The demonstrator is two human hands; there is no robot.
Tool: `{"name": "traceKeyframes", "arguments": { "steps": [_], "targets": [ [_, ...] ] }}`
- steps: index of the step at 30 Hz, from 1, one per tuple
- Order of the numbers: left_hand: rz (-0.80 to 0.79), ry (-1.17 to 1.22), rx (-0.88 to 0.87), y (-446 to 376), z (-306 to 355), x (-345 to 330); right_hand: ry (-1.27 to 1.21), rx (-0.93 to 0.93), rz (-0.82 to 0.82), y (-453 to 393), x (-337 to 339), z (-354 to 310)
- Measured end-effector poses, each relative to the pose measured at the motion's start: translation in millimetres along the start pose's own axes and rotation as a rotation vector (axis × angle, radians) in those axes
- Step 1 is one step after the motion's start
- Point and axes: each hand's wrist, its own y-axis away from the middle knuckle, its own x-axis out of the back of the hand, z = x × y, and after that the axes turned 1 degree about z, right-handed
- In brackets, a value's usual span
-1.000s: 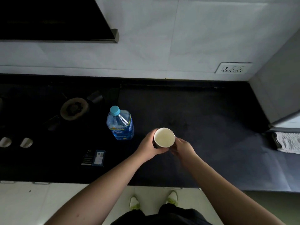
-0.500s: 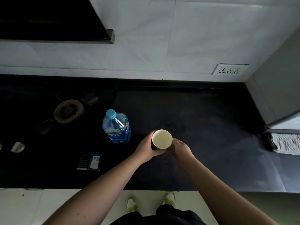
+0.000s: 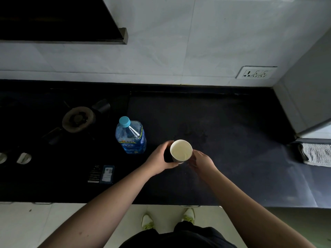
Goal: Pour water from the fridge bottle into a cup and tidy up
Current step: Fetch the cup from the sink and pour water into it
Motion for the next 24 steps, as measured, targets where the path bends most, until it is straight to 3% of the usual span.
{"name": "traceKeyframes", "arguments": {
  "steps": [6,11,15,24],
  "targets": [
    [0.012,-0.007,-0.015,16,-10,12,0.012,0.058,-0.051,3,8,-3],
    [0.043,0.039,-0.026,36,-12,21,-0.12,0.035,0.033,7,14,-18],
    [0.114,0.151,-0.031,50,-5,38,-0.147,0.143,0.042,14,14,-44],
    [0.174,0.371,-0.076,88,-15,90,-0.05,0.285,-0.137,60,-45,-84]
  ]
}}
